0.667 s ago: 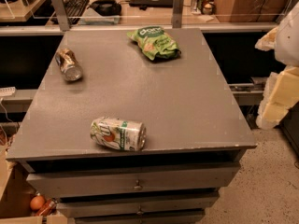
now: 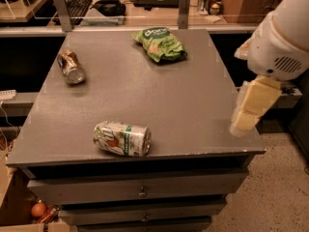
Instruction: Place 7up can upright
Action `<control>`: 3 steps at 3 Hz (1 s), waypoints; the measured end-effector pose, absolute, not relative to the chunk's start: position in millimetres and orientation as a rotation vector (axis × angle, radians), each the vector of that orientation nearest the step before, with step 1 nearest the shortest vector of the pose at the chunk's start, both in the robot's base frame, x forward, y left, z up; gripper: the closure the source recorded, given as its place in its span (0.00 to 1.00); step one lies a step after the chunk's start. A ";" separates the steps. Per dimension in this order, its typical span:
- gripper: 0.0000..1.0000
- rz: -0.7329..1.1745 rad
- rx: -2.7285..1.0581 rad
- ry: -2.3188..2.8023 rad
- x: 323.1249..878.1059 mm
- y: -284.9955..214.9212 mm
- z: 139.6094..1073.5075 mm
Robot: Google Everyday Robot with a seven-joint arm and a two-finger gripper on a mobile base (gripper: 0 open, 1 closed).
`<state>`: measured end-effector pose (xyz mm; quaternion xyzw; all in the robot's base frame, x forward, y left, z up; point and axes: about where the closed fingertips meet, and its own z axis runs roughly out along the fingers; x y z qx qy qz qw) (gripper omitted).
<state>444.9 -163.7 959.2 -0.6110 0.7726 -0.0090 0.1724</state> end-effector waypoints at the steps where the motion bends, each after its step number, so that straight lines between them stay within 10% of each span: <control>1: 0.00 0.062 -1.753 2.176 450.9 -102.2 934.3; 3: 0.00 0.245 -1.808 2.223 461.0 22.2 877.8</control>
Offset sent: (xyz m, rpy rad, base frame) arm 0.0182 0.2138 -0.1022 0.1243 0.2082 0.0642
